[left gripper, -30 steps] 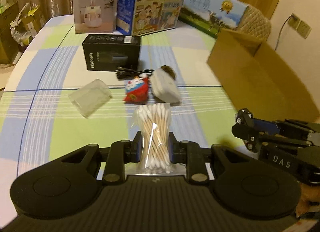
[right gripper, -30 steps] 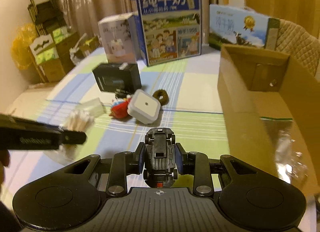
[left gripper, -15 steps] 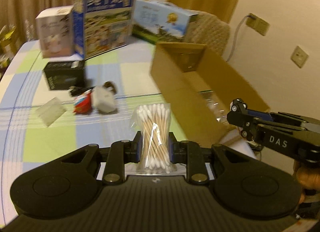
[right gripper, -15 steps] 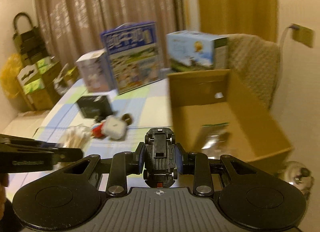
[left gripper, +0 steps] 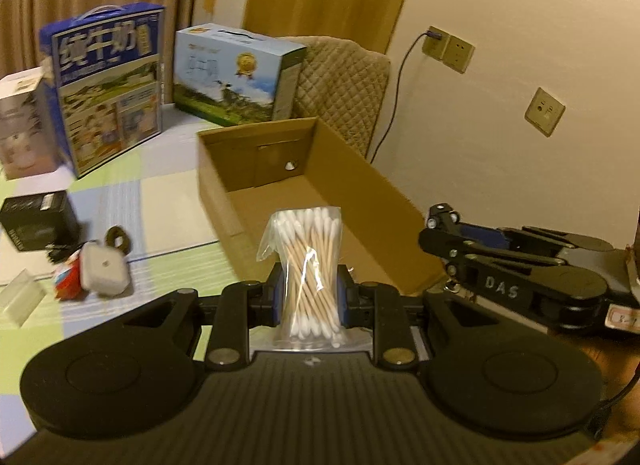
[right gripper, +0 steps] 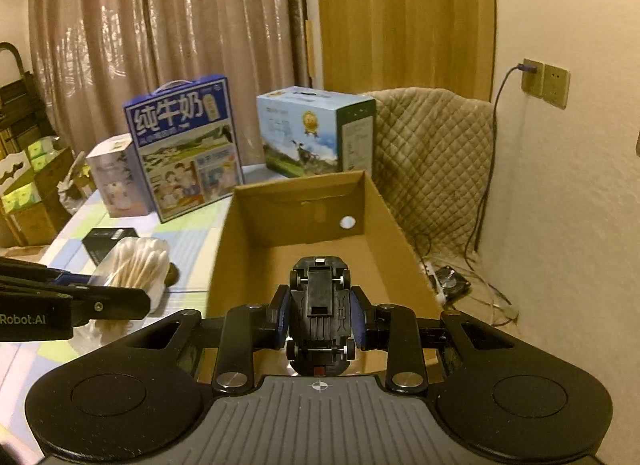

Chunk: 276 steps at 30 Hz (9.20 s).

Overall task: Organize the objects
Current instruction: 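Carry the swab bag and toy car into the cardboard box and release both, then return both tools toward the remaining objects on the table, then grasp the white square night light with the right gripper, then lift the night light with the right gripper while the left gripper grasps the clear plastic cover, then carry the clear cover with the left gripper while the right gripper carries the night light to the cardboard box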

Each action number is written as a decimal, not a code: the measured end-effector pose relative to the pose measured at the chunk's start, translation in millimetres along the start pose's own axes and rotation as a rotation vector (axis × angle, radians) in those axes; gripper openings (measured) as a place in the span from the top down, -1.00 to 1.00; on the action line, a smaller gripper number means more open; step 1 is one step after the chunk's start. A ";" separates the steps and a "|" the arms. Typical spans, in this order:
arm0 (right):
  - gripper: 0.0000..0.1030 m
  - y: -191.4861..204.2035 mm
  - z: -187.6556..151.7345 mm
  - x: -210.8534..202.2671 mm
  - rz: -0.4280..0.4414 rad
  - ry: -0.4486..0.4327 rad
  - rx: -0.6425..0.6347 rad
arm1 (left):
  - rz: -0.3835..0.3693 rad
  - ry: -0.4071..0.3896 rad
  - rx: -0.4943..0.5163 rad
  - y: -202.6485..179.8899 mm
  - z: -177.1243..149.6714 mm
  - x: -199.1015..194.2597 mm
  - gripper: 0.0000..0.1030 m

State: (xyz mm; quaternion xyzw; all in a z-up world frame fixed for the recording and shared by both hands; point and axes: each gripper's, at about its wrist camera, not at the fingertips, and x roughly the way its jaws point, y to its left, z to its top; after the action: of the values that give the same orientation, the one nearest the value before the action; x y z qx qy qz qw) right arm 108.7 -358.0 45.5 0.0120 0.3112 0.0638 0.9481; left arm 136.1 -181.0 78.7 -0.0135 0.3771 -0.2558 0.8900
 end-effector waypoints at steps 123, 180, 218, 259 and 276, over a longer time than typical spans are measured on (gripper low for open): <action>-0.28 201.6 -29.1 274.7 0.378 0.257 0.158 | 0.399 0.113 -0.027 349.4 -66.1 57.6 -0.84; -0.22 223.5 -30.1 290.3 0.320 0.273 -0.029 | 0.317 0.148 0.023 351.1 -71.4 94.7 0.00; -0.21 210.5 -15.3 266.3 0.268 0.181 0.033 | 0.263 0.061 -0.155 343.2 -54.1 73.3 0.06; -0.21 -15.7 -3.7 -6.5 -0.066 -0.127 0.223 | -0.019 -0.089 0.055 15.8 2.3 6.2 0.05; -0.21 -58.5 -10.9 15.0 -0.062 -0.103 0.301 | -0.010 -0.018 0.118 -15.5 23.9 74.3 -0.04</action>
State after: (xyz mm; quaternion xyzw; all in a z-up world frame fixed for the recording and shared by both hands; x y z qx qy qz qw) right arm 120.9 -414.3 24.3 0.1477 0.2686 -0.0136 0.9518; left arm 188.8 -233.1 49.9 0.0347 0.3535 -0.2818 0.8913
